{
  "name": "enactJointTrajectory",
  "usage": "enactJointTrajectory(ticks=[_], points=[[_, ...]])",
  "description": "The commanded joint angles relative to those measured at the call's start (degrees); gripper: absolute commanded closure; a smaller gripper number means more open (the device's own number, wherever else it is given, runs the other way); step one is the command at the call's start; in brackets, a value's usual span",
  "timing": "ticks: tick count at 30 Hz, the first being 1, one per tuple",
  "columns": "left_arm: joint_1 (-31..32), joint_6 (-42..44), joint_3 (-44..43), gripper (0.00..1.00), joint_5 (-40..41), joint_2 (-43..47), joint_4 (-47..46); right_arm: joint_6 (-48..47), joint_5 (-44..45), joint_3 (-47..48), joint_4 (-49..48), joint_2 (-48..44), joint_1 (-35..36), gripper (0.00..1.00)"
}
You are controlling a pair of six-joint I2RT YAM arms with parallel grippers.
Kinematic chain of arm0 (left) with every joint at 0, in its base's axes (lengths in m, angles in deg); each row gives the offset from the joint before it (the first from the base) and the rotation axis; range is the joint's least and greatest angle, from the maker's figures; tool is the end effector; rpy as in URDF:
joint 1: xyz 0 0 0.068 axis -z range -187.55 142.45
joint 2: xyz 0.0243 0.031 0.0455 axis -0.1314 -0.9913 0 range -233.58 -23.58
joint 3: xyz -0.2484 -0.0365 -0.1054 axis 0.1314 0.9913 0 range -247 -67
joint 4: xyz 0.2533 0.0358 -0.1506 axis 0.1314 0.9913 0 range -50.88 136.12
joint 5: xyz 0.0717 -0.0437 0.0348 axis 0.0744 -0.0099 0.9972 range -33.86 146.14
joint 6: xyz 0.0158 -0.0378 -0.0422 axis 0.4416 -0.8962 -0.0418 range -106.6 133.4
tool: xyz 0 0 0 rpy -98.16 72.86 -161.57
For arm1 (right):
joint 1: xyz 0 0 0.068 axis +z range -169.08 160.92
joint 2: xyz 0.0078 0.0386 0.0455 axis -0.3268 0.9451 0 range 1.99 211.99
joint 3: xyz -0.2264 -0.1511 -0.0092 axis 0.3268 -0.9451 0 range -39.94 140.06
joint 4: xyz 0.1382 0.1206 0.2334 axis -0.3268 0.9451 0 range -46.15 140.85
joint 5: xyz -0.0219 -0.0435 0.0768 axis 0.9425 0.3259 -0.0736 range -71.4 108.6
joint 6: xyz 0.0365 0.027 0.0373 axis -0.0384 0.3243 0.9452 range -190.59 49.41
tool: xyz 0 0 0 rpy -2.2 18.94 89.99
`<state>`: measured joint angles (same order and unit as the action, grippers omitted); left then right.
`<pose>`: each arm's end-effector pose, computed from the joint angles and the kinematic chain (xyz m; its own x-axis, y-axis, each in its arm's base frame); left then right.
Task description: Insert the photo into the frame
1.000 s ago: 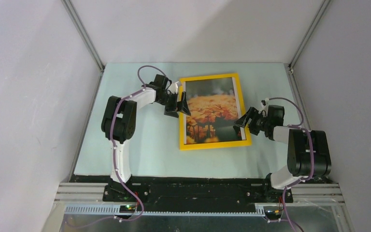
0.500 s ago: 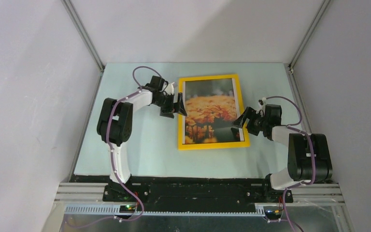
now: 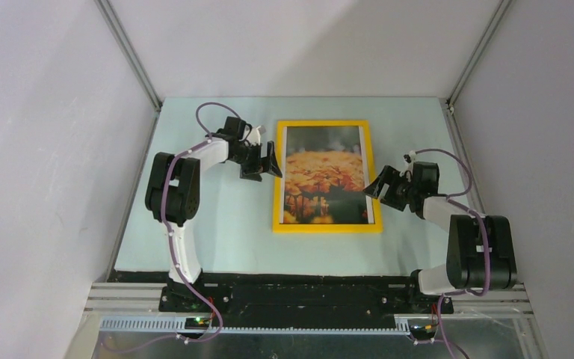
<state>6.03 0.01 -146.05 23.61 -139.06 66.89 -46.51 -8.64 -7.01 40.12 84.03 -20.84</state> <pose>0.4262 -0.1266 0.1328 -0.9499 0.0286 -0.3112 0.2112 0.7927 -0.5718 0.2928 0.0105 0.1206 -0.7695 0.3867 -0.5083 0.0219 0.8114 0.5841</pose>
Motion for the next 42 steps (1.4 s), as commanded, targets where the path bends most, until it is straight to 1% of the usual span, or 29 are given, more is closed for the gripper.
enactJointTrajectory(ticks=[1, 5, 12, 14, 16, 19, 22, 27, 31, 33, 36, 39, 42], points=[[-0.21, 1.95, 1.14, 0.00, 2.37, 2.71, 0.59, -2.13, 2.33, 1.26, 0.76, -3.59, -0.82, 0.15], [-0.53, 2.57, 1.37, 0.00, 2.84, 3.52, 0.62, -2.89, 2.82, 1.26, 0.81, -4.90, -1.31, 0.14], [-1.31, 5.38, 2.86, 0.00, 7.45, 7.54, 0.52, -5.01, 4.62, 1.26, 0.32, -9.18, -2.37, 0.11], [-1.74, 5.68, 3.87, 0.00, 8.15, 9.84, 0.08, -5.67, 4.99, 1.26, 0.18, -10.73, -2.86, 0.08], [-2.17, 5.96, 5.15, 0.00, 9.10, 12.04, -1.01, -6.49, 5.54, 1.26, 0.10, -12.51, -3.34, 0.02], [-2.96, 6.32, 8.13, 0.00, 11.30, 15.40, -2.61, -7.50, 6.58, 1.26, 0.48, -15.36, -4.15, 0.01], [-3.99, 6.98, 10.69, 0.00, 13.23, 20.30, -4.32, -8.13, 6.83, 1.26, 0.21, -17.80, -6.03, 0.00], [-7.15, 7.16, 12.58, 0.00, 16.18, 27.95, -5.27, -8.65, 8.20, 2.14, 0.97, -23.62, -10.07, 0.01], [-8.68, 7.92, 14.25, 0.00, 22.26, 35.24, -5.56, -8.62, 8.60, 2.90, 2.49, -28.51, -13.45, 0.01], [-8.93, 8.98, 15.57, 0.00, 26.17, 40.17, -5.59, -10.24, 8.76, 2.93, 4.34, -30.67, -14.24, 0.00], [-9.29, 9.95, 18.14, 0.00, 30.92, 45.50, -5.58, -11.82, 10.52, 2.93, 7.36, -33.20, -14.48, 0.00], [-10.01, 10.26, 20.23, 0.00, 33.56, 52.85, -5.61, -13.55, 13.62, 2.93, 10.11, -35.08, -14.66, 0.01], [-10.15, 10.92, 22.39, 0.00, 37.91, 58.49, -5.55, -15.97, 14.59, 2.93, 11.93, -37.59, -14.82, 0.01]])
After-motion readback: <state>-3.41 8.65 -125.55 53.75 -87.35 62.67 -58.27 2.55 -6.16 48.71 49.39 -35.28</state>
